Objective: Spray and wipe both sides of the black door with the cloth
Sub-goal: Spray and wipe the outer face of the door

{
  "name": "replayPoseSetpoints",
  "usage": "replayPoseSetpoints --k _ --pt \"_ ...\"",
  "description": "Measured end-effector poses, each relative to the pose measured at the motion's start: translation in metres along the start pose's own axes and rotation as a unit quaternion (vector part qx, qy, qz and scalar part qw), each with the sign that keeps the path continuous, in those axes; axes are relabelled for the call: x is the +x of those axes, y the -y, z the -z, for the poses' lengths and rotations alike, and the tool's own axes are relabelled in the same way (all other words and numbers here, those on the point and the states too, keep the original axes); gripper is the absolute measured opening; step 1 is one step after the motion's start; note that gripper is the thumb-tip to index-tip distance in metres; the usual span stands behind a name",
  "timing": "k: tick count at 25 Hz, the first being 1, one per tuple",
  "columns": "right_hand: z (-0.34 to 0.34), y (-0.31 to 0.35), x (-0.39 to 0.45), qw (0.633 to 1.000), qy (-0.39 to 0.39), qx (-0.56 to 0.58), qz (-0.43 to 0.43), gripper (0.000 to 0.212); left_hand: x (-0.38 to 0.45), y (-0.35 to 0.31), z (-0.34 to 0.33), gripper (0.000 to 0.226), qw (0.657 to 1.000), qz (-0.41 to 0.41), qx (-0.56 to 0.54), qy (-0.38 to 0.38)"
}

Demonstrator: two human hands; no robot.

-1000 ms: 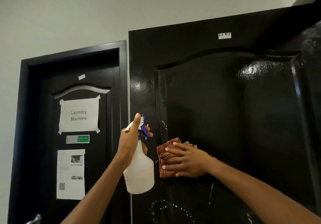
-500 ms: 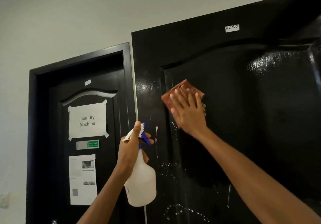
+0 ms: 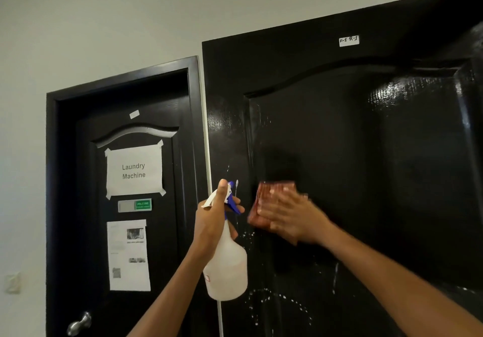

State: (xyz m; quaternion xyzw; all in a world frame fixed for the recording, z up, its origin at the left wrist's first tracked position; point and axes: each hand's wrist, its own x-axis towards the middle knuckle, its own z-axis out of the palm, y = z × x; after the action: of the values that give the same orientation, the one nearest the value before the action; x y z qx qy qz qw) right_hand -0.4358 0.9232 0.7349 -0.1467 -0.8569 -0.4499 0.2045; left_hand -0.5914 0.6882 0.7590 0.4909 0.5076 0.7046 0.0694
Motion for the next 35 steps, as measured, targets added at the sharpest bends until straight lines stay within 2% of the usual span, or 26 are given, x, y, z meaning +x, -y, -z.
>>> replayPoseSetpoints --k 2,4,6,8,11,14,16,17,19,22,25,27,29,32,35 --pt "0.036 -0.045 0.046 0.991 -0.073 0.01 -0.109 0.06 0.0 -0.001 0.0 0.066 1.0 -0.009 0.007 -0.01" --pt "0.068 -0.075 0.082 0.972 -0.105 0.027 -0.208 0.058 0.002 0.0 0.0 0.066 1.0 -0.013 0.009 -0.016" --pt "0.076 -0.071 0.1 0.961 -0.121 0.042 -0.247 0.061 0.001 0.003 0.004 0.066 1.0 -0.008 0.01 -0.027" --pt "0.06 -0.042 0.095 0.958 -0.15 0.042 -0.242 0.063 0.0 0.009 0.008 0.066 0.999 0.001 0.009 -0.034" --pt "0.014 0.005 0.049 0.975 -0.136 0.048 -0.169 0.064 -0.004 0.018 0.012 0.068 0.999 0.018 0.004 -0.037" --pt "-0.029 0.027 -0.016 0.997 -0.073 0.009 0.019 0.058 -0.005 0.022 0.009 0.07 0.999 0.029 0.009 -0.034" --pt "-0.044 0.024 -0.043 0.989 -0.038 -0.03 0.143 0.056 -0.003 0.02 0.004 0.071 0.999 0.033 0.009 -0.023" --pt "-0.045 0.019 -0.045 0.985 -0.026 -0.041 0.166 0.056 -0.002 0.019 0.001 0.071 0.999 0.033 0.01 -0.02" --pt "-0.035 0.004 -0.034 0.991 -0.025 -0.039 0.126 0.056 -0.001 0.02 -0.003 0.07 0.999 0.024 0.021 -0.022" --pt "0.0 -0.024 0.003 0.992 -0.102 0.031 -0.068 0.058 0.0 0.025 -0.003 0.066 0.999 0.022 0.03 -0.034" --pt "0.031 -0.039 0.05 0.947 -0.166 0.092 -0.26 0.062 0.006 0.028 0.008 0.065 0.997 0.029 0.03 -0.072" --pt "0.036 -0.036 0.075 0.922 -0.192 0.097 -0.323 0.063 0.01 0.026 0.015 0.064 0.995 0.023 0.01 -0.1" --pt "0.032 -0.032 0.082 0.926 -0.189 0.089 -0.315 0.064 0.012 0.021 0.019 0.064 0.992 0.022 0.002 -0.123" --pt "0.018 -0.025 0.064 0.952 -0.177 0.064 -0.243 0.065 0.018 0.017 0.025 0.068 0.989 0.037 -0.009 -0.14" --pt "0.003 0.002 0.047 0.956 -0.181 0.076 -0.216 0.065 0.023 0.019 0.032 0.066 0.992 0.041 0.006 -0.119"
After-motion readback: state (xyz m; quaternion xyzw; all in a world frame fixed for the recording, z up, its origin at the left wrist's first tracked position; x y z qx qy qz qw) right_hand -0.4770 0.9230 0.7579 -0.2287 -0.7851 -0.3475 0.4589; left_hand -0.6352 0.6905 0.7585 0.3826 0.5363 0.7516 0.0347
